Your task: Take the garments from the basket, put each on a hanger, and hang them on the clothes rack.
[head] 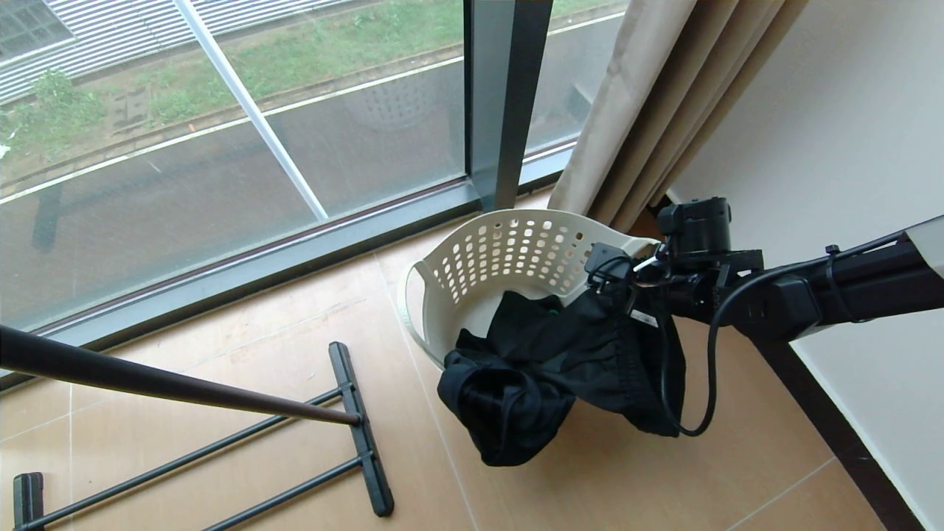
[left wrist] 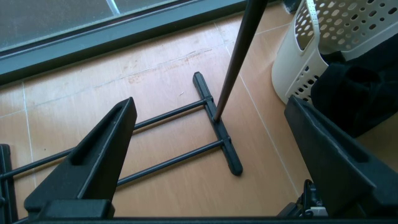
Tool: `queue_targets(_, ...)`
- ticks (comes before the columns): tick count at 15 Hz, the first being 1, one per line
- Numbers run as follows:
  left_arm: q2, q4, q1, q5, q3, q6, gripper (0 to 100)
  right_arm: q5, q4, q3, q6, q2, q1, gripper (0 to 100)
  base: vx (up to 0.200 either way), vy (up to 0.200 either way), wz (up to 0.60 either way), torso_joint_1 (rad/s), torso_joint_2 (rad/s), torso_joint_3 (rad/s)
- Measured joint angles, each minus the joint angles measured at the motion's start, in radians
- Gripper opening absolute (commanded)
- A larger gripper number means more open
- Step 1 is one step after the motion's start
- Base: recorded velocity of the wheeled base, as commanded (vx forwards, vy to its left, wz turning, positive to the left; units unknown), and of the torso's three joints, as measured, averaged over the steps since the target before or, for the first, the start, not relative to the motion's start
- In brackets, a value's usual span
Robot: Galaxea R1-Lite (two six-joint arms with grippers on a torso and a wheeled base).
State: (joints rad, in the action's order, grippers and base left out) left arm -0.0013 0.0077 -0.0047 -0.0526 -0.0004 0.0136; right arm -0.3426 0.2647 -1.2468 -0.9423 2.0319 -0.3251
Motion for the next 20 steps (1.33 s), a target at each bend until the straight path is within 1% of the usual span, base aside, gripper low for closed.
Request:
queue_targets(2, 0.0, 0.0, 0.0, 0.0, 0.0, 0.0, 100, 0.003, -0.005, 0.025, 0.034, -0.041, -0.001, 0, 0.0, 0.0, 0.0, 0.0, 0.0, 0.0)
queue_targets(4, 0.0, 0.0, 0.0, 0.0, 0.0, -0.001, 100, 0.005, -0.011, 0.092, 0.078, -0.133, -0.011, 0, 0.0, 0.0, 0.0, 0.0, 0.0, 0.0)
queue_targets(5, 0.0, 0.0, 0.0, 0.0, 0.0, -0.001, 100, 0.006, -0.013, 0.135, 0.114, -0.184, -0.019, 0, 0.0, 0.0, 0.0, 0.0, 0.0, 0.0)
queue_targets(7, 0.0, 0.0, 0.0, 0.001, 0.0, -0.001, 100, 0.006, -0.016, 0.24, 0.213, -0.304, -0.044, 0, 0.0, 0.0, 0.0, 0.0, 0.0, 0.0)
queue_targets(9, 0.0, 0.0, 0.0, 0.001, -0.001, 0.0, 100, 0.006, -0.016, 0.337, 0.341, -0.426, -0.078, 0, 0.0, 0.0, 0.0, 0.0, 0.0, 0.0)
queue_targets(14, 0.0, 0.001, 0.0, 0.001, -0.001, 0.0, 100, 0.009, -0.006, 0.542, 0.615, -0.667, -0.135, 0, 0.0, 0.0, 0.0, 0.001, 0.0, 0.159)
queue_targets(16, 0.0, 0.001, 0.0, 0.001, -0.001, 0.0, 100, 0.01, -0.001, 0.586, 0.674, -0.713, -0.155, 0, 0.0, 0.0, 0.0, 0.005, 0.0, 0.195)
queue_targets(17, 0.0, 0.002, 0.0, 0.001, -0.001, 0.0, 100, 0.022, -0.002, 0.605, 0.693, -0.729, -0.161, 0, 0.0, 0.0, 0.0, 0.002, 0.0, 0.207)
queue_targets(18, 0.0, 0.002, 0.0, 0.001, -0.001, 0.0, 100, 0.047, 0.0, 0.626, 0.705, -0.743, -0.164, 0, 0.0, 0.0, 0.0, -0.002, 0.0, 0.198)
queue_targets(20, 0.0, 0.002, 0.0, 0.001, -0.001, 0.0, 100, 0.069, -0.001, 0.644, 0.712, -0.772, -0.167, 0, 0.0, 0.0, 0.0, -0.002, 0.01, 0.207)
